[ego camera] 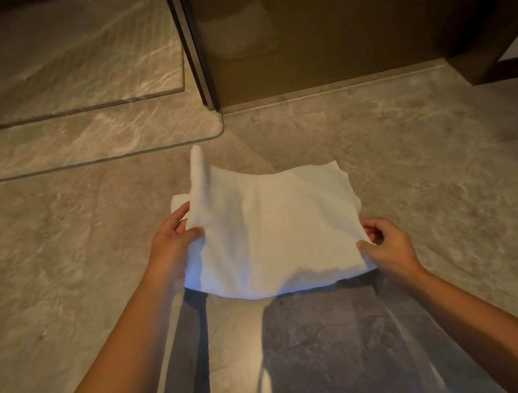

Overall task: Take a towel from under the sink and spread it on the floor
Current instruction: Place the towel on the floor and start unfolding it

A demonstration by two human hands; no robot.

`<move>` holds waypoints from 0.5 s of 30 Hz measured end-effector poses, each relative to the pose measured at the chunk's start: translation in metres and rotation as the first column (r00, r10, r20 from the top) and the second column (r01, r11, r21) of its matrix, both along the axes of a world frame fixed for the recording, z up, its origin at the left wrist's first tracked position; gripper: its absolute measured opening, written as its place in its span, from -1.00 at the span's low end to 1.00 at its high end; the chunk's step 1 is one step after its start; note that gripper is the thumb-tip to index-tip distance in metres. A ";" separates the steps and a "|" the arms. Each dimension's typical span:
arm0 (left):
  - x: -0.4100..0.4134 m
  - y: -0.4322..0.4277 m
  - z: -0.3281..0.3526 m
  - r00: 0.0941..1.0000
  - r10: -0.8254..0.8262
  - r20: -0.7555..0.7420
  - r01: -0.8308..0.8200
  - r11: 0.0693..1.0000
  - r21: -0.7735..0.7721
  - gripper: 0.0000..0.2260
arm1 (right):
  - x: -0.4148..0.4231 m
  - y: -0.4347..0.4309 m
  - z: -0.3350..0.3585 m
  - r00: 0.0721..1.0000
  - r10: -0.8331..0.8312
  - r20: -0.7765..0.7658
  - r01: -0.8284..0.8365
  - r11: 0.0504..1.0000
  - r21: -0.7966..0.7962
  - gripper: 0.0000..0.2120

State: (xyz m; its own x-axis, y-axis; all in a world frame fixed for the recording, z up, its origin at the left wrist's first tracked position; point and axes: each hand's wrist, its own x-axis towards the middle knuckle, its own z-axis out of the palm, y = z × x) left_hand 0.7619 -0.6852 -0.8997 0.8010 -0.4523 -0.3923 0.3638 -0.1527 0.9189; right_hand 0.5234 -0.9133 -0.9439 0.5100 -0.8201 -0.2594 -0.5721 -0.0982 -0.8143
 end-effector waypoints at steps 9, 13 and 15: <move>-0.056 -0.013 0.033 0.934 -0.303 0.190 0.308 0.951 0.002 -0.62 | 0.035 0.037 0.075 0.886 0.444 0.134 -0.351 0.831 -0.431 -0.33; -0.072 -0.019 0.039 0.890 -0.386 0.243 0.389 0.920 0.036 -0.59 | 0.055 0.046 0.106 0.742 0.666 -0.079 -0.482 0.447 -0.753 -0.42; -0.078 -0.022 0.039 0.869 -0.418 0.264 0.418 0.907 0.059 -0.59 | 0.059 0.049 0.109 0.693 0.697 -0.185 -0.519 0.304 -0.799 -0.59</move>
State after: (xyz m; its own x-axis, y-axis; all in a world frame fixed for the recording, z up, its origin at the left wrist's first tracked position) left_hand 0.6837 -0.7067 -0.8608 0.6107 -0.7681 -0.1927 0.0101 -0.2358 0.9717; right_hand 0.5822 -0.8643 -0.8347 0.9091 -0.0629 0.4119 0.0615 -0.9574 -0.2820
